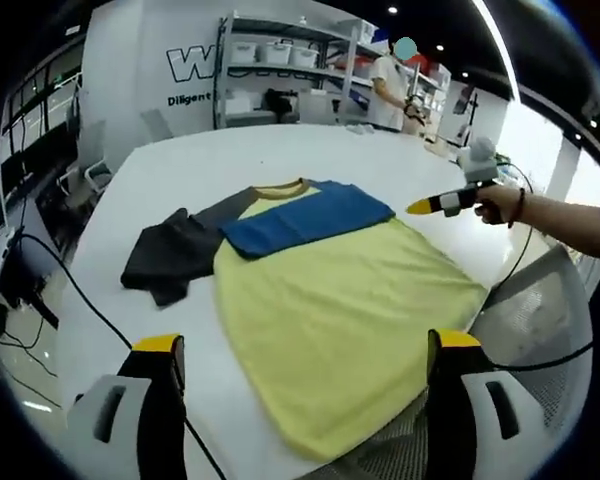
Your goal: Fold the garment on the visible template until the final outline fits inside the template.
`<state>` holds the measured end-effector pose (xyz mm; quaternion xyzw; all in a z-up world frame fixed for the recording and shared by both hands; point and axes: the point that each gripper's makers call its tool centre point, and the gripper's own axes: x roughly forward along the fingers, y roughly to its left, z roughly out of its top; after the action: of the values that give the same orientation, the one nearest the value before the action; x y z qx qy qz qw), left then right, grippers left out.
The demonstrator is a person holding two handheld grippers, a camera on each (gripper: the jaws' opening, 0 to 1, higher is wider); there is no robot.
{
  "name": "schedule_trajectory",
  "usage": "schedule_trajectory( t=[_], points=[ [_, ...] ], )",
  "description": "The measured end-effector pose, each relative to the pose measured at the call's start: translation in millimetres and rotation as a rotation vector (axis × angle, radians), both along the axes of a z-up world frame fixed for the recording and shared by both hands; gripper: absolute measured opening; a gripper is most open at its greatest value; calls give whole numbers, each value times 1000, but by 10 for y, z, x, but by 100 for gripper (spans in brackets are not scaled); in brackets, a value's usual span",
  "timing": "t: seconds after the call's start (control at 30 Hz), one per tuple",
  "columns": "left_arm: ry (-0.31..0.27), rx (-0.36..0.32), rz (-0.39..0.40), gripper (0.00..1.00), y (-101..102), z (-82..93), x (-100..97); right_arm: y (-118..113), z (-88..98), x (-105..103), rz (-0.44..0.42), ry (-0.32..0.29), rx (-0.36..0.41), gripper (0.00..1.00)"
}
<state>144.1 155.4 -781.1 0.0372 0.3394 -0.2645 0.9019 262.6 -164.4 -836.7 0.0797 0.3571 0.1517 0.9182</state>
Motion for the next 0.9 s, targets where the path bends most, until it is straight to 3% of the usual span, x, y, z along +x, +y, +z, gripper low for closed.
schedule_trajectory(
  t=[0.17,0.3,0.47,0.73,0.77,0.9],
  points=[
    [22,33,-3,99,53,-84,-12,-3,-48,166,-11,-17,-12,41],
    [-3,22,-11,99,32,-40,-6,11,-79,265,-1,-21,-47,34],
    [34,59,-22,99,60,-128,-41,98,-140,307,20,-2,-71,23],
    [19,51,-31,99,51,-92,-39,77,-265,297,8,33,-157,14],
    [12,48,-34,99,47,-80,-31,61,-251,315,1,11,-170,14],
    [18,49,-40,99,49,-84,-48,112,-263,321,5,12,-149,6]
  ],
)
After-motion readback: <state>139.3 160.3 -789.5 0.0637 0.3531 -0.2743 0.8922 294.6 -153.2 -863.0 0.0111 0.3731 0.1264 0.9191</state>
